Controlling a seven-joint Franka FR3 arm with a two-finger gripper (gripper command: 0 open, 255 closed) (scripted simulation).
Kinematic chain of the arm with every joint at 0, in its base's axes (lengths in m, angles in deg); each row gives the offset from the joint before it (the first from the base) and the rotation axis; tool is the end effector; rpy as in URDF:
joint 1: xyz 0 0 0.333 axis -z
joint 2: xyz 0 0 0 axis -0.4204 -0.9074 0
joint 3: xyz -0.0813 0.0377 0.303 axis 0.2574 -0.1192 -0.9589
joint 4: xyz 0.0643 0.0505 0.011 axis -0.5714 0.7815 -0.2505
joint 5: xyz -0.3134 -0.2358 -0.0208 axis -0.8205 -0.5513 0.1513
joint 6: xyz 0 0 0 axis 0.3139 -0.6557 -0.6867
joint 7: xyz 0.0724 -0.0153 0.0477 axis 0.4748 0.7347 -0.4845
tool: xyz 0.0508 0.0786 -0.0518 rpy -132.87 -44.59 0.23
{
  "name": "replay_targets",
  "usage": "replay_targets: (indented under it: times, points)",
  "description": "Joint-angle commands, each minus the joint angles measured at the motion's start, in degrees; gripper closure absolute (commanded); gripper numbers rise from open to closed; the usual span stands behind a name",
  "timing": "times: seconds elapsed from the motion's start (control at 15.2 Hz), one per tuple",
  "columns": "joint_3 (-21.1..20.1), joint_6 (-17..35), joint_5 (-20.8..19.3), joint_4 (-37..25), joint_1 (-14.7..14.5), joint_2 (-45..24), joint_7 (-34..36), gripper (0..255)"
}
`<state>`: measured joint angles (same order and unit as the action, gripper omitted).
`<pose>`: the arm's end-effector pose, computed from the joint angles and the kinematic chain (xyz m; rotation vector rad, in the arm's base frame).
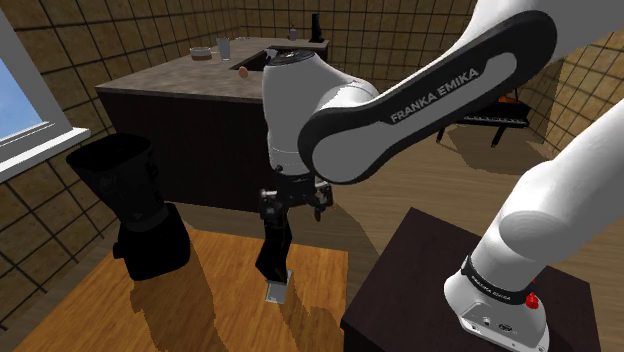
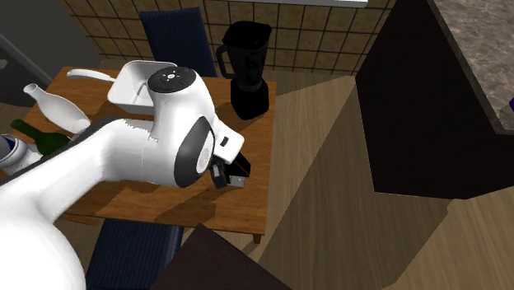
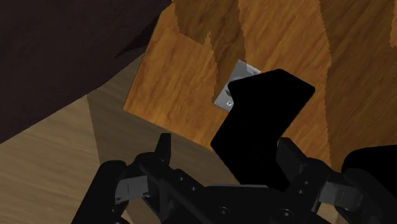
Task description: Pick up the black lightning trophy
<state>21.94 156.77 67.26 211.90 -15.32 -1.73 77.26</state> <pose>0.3944 0.2393 0.3825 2.9428 -1.0059 0.0506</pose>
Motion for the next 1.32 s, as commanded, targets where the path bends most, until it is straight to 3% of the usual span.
replay_targets:
  times: [0.0,0.2,0.33,0.86,0.99,1.06,1.25]
  points:
    - [-2.7,2.7,-2.3,-1.6,1.5,-5.2,6.7,0]
    - [-5.5,6.1,-8.8,-5.1,2.9,-14.4,18.0,0]
    - [-5.6,7.7,-14.1,-7.9,2.3,-20.9,25.8,0]
    - [-3.1,12.7,-20.5,-6.8,0.2,-26.7,30.4,0]
    - [-3.1,12.8,-20.5,-6.8,0.1,-26.7,30.4,0]
    - [-3.1,12.7,-20.6,-7.0,0.0,-26.9,30.5,255]
    - [-3.1,12.7,-20.6,-7.0,0.1,-26.8,30.4,255]
